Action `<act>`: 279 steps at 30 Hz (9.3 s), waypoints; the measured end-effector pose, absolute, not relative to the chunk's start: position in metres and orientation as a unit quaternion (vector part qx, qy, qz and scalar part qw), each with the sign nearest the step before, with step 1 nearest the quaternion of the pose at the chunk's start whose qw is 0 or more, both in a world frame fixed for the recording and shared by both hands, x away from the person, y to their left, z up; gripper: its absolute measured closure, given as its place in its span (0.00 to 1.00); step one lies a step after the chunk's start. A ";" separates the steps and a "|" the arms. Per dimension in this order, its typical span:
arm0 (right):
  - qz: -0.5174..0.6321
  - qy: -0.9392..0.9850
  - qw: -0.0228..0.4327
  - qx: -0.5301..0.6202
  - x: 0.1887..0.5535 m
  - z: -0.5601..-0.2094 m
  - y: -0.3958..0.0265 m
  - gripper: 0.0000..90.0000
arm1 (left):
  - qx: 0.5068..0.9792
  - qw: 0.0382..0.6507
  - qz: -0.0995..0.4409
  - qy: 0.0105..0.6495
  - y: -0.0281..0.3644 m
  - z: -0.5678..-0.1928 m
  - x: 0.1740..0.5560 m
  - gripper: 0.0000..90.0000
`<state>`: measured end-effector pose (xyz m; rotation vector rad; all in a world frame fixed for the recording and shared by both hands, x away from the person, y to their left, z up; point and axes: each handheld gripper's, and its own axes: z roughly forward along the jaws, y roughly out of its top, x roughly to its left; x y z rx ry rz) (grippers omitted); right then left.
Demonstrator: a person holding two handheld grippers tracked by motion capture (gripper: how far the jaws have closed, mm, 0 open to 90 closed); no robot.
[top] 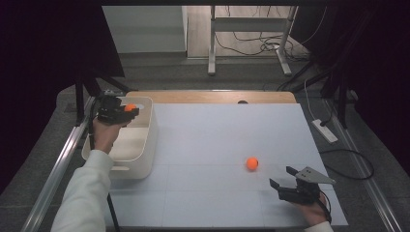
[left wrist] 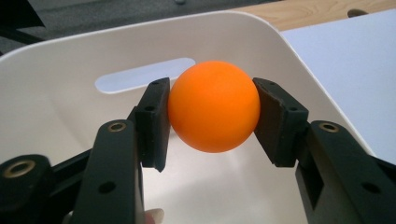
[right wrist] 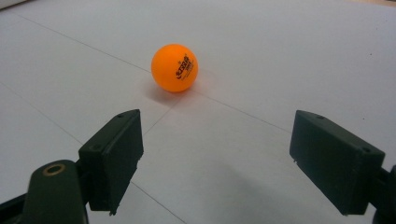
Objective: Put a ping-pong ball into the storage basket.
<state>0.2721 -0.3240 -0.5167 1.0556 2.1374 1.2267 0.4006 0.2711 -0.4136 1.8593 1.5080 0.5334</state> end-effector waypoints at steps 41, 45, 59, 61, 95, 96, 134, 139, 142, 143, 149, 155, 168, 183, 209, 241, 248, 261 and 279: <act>0.445 0.777 0.229 0.381 0.272 -0.516 -0.323 0.19 | 0.685 0.421 0.204 0.559 0.274 -0.403 0.387 0.14; 0.446 0.777 0.228 0.382 0.273 -0.517 -0.323 0.19 | 0.681 0.434 0.201 0.554 0.275 -0.402 0.384 0.14; 0.445 0.778 0.228 0.380 0.275 -0.516 -0.320 0.19 | 0.686 0.477 0.182 0.519 0.266 -0.397 0.366 0.14; 0.447 0.778 0.228 0.378 0.276 -0.516 -0.320 0.19 | 0.687 0.481 0.181 0.514 0.262 -0.396 0.363 0.14; 0.449 0.785 0.224 0.364 0.276 -0.515 -0.314 0.19 | 0.714 0.531 0.148 0.432 0.211 -0.384 0.327 0.14; 0.447 0.785 0.225 0.364 0.276 -0.515 -0.314 0.19 | 0.716 0.531 0.145 0.429 0.210 -0.384 0.326 0.14; 0.443 0.787 0.225 0.366 0.278 -0.516 -0.312 0.19 | 0.738 0.548 0.109 0.379 0.163 -0.391 0.324 0.14; 0.443 0.787 0.224 0.366 0.279 -0.516 -0.312 0.19 | 0.741 0.548 0.103 0.374 0.155 -0.393 0.325 0.14; 0.443 0.787 0.224 0.366 0.279 -0.516 -0.312 0.19 | 0.742 0.549 0.099 0.371 0.150 -0.394 0.325 0.14; 0.443 0.787 0.224 0.367 0.279 -0.516 -0.312 0.19 | 0.742 0.550 0.098 0.370 0.149 -0.395 0.325 0.14; 0.444 0.785 0.222 0.370 0.280 -0.517 -0.312 0.19 | 0.747 0.545 0.098 0.367 0.143 -0.398 0.327 0.14; 0.445 0.784 0.223 0.372 0.281 -0.517 -0.312 0.19 | 0.751 0.541 0.095 0.365 0.138 -0.402 0.331 0.14; 0.444 0.789 0.221 0.363 0.282 -0.517 -0.307 0.19 | 0.759 0.539 0.082 0.355 0.119 -0.412 0.331 0.14; 0.445 0.791 0.221 0.357 0.284 -0.517 -0.306 0.19 | 0.773 0.525 0.079 0.347 0.102 -0.422 0.332 0.15; 0.442 0.792 0.223 0.358 0.282 -0.517 -0.307 0.19 | 0.790 0.507 0.067 0.337 0.076 -0.439 0.343 0.15; 0.445 0.792 0.224 0.354 0.283 -0.516 -0.306 0.19 | 0.813 0.483 0.047 0.322 0.036 -0.455 0.353 0.15; 0.444 0.792 0.223 0.355 0.283 -0.517 -0.305 0.19 | 0.818 0.477 0.045 0.318 0.028 -0.457 0.355 0.15; 0.444 0.792 0.223 0.354 0.282 -0.517 -0.305 0.19 | 0.823 0.473 0.041 0.311 0.015 -0.462 0.358 0.15; 0.445 0.792 0.223 0.352 0.282 -0.516 -0.305 0.19 | 0.843 0.454 0.042 0.286 -0.012 -0.473 0.360 0.16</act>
